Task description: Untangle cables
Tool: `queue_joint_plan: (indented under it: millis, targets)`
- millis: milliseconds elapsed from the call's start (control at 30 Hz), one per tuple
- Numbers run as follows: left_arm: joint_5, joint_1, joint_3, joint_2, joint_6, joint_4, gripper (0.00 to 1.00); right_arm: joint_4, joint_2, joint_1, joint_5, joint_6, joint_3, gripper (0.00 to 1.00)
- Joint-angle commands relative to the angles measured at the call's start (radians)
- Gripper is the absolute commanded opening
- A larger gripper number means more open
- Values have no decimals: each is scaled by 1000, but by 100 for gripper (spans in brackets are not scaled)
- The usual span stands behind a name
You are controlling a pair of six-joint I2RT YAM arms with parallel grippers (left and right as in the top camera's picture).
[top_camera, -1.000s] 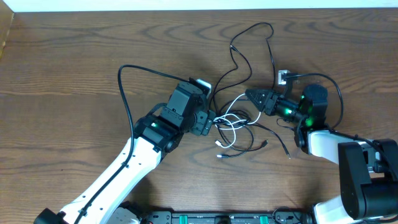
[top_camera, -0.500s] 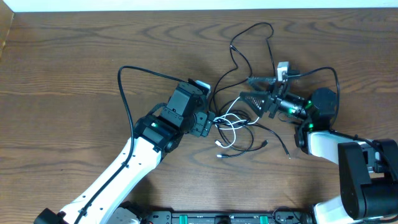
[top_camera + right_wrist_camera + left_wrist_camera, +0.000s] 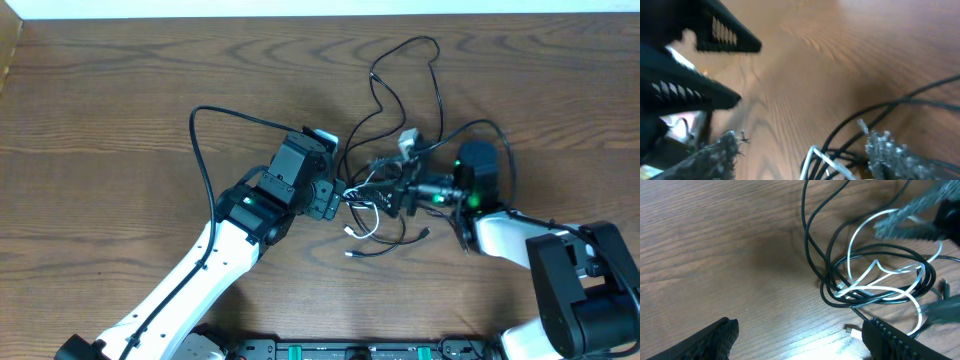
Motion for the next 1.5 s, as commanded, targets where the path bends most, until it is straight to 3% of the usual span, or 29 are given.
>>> queue_joint_plan:
  millis: [0,133,367,533,633,767,1300,1467]
  targets:
    - [-2,4,9,7,-10,-1,84,-71,5,33,80,-235,2,76]
    - [-2,4,9,7,-10,-1,84,-185,5,55,122,-357,2,74]
    - [-2,4,9,7,-10,-1,84,-264,5,56,135,-413,2,67]
    - [-2,4,9,7,-10,-1,84,-268,5,56,142,-465,2,19]
    - [-2,4,9,7,-10,-1,84,-250,5,56,142,-464,2,1]
    - [-2,4,9,7,-10,-1,84,-195,5,56,141,-437,2,1]
    - [-2,4,9,7,-10,-1,84,275,5,24,6,-26,2,1]
    - [-2,4,9,7,-10,-1,84,292,5,-29,7,74,2,1]
